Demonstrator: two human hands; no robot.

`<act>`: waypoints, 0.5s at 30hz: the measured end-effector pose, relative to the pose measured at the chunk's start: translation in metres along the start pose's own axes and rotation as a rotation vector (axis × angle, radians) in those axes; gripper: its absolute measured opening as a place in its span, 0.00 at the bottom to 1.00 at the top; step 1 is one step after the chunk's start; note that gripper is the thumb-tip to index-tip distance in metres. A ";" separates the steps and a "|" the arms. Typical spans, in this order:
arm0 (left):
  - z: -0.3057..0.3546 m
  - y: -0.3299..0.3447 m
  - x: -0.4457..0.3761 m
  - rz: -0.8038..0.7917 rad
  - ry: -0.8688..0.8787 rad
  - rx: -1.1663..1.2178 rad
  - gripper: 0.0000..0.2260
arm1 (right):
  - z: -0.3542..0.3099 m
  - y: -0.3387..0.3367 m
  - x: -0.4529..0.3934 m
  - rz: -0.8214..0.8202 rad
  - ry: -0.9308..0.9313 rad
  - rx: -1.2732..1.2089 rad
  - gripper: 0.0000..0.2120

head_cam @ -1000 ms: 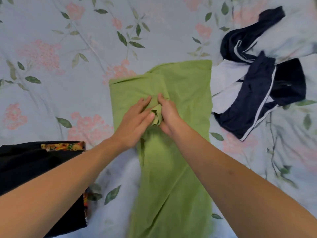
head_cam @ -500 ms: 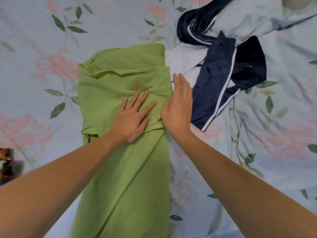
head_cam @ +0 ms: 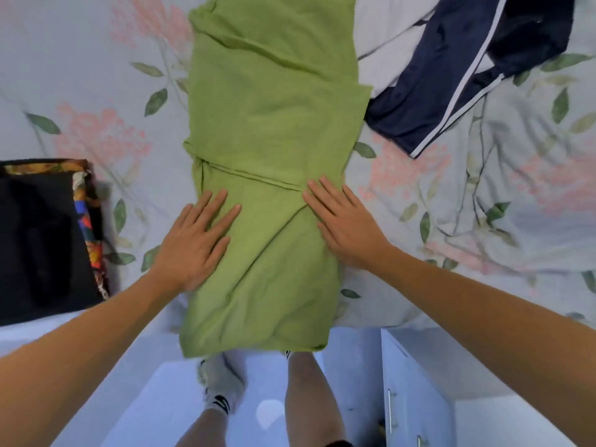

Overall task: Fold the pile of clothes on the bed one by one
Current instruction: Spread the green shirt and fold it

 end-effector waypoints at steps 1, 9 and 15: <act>0.000 0.003 0.023 -0.003 0.016 0.020 0.25 | -0.010 0.003 0.020 -0.008 -0.013 -0.011 0.28; 0.003 0.016 0.147 0.030 0.090 0.173 0.27 | -0.081 0.016 0.138 -0.074 -0.068 0.006 0.39; 0.009 0.023 0.158 0.098 0.202 0.079 0.43 | -0.119 0.036 0.161 -0.109 -0.212 0.081 0.45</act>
Point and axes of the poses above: each hand's wrist, its own x-axis away from the middle knuckle, its own y-axis out of the palm, z = x × y, the point moved 5 cm from there along -x, towards the middle knuckle, and after that the axes turned 11 degrees about z, right-handed, at the moved point
